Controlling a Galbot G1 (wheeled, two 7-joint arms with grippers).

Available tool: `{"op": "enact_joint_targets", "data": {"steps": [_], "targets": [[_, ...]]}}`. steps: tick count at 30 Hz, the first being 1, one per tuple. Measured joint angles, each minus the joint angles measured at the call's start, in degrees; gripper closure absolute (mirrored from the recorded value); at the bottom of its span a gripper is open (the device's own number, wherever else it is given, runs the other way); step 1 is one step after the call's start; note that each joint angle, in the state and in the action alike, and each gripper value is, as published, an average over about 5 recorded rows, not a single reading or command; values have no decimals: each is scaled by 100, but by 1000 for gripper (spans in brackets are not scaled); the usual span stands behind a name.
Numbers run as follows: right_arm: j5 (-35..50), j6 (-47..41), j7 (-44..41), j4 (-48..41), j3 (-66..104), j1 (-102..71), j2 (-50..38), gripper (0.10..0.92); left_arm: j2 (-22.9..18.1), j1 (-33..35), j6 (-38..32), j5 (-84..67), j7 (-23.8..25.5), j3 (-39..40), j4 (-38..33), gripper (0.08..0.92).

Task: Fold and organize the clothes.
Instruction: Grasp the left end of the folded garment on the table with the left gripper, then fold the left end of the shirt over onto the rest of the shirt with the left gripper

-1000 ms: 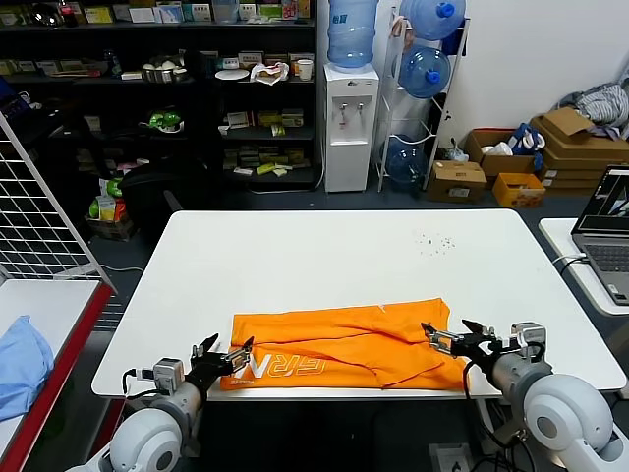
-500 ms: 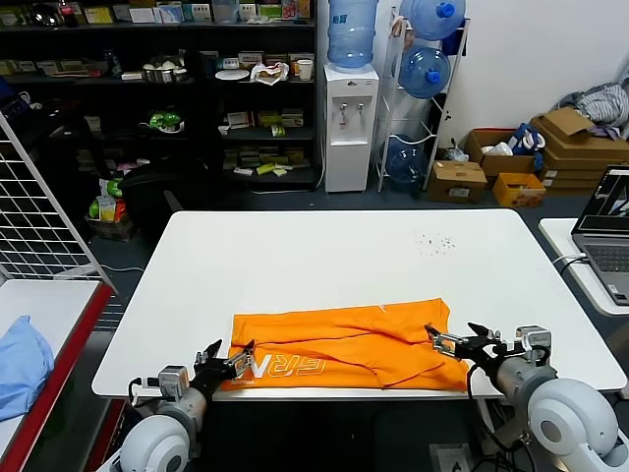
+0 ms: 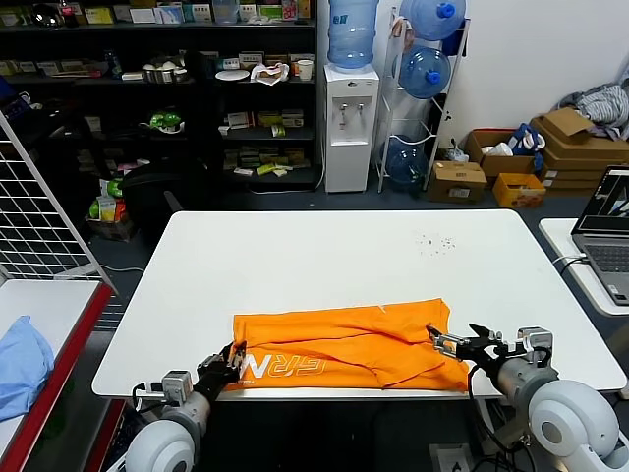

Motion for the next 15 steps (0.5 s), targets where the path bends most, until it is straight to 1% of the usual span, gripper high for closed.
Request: {"op": "enact_joint_targets", "data": {"steps": [6,9,15], "targets": [[1,20,10,-15,-30,39,9,104,-62,-8,-31,17,1,8,26,872],[1,33,17,-32,-52,66,22,104,-85,-27,-36,15,-13,2,17,896],[-1,66,25,-89,-127,154,59,104,-11,-89,10,-40,-76,-60,-69,896]]}}
